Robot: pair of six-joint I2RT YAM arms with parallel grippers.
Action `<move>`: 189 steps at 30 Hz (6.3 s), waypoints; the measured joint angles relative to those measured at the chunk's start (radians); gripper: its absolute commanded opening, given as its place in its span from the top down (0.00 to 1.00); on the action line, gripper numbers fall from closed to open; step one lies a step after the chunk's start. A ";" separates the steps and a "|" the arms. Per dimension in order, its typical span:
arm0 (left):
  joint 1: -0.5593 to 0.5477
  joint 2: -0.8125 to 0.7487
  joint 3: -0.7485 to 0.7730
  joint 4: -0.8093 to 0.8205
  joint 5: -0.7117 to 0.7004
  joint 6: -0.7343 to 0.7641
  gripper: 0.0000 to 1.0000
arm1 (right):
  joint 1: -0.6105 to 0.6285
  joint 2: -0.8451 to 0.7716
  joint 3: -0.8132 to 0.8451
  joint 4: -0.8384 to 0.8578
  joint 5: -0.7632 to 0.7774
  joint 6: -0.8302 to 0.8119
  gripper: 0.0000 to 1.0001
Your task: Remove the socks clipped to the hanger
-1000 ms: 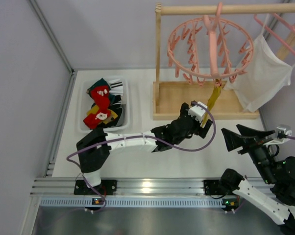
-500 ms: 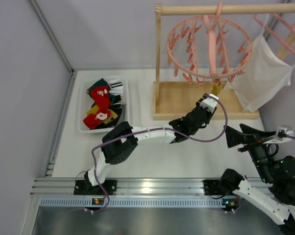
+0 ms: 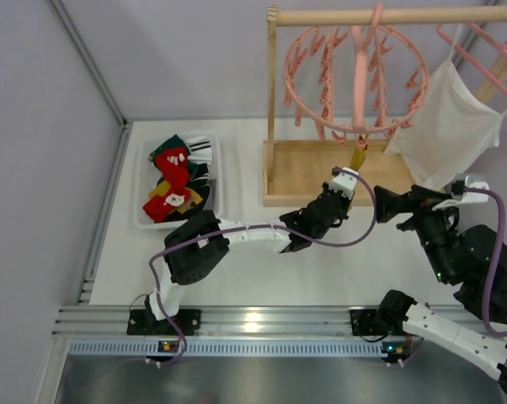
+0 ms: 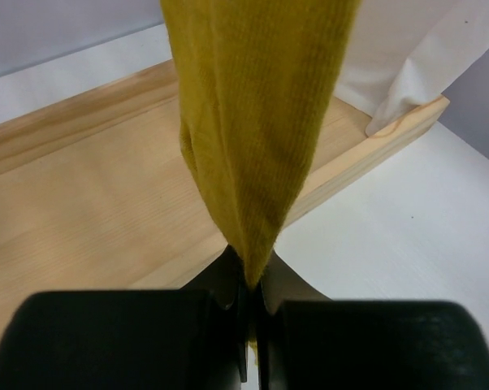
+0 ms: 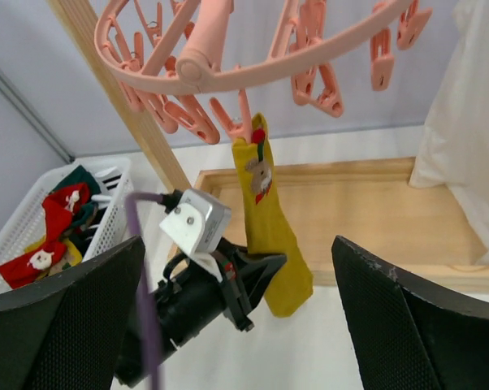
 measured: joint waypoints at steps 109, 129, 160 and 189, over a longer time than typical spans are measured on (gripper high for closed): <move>-0.030 -0.798 -0.557 -0.362 -0.364 -0.163 1.00 | -0.335 0.399 0.156 0.030 -0.482 -0.060 0.01; 0.916 -0.706 -0.085 -0.986 0.173 -0.369 1.00 | -0.335 0.108 -0.148 0.009 -0.652 0.003 0.01; 1.010 -1.083 -0.098 -1.234 0.332 -0.213 0.02 | -0.335 0.078 -0.237 0.013 -0.537 0.058 0.01; 0.910 -1.765 -0.394 -1.381 0.540 -0.055 0.02 | -0.335 -0.075 -0.021 -0.309 -0.294 -0.071 0.01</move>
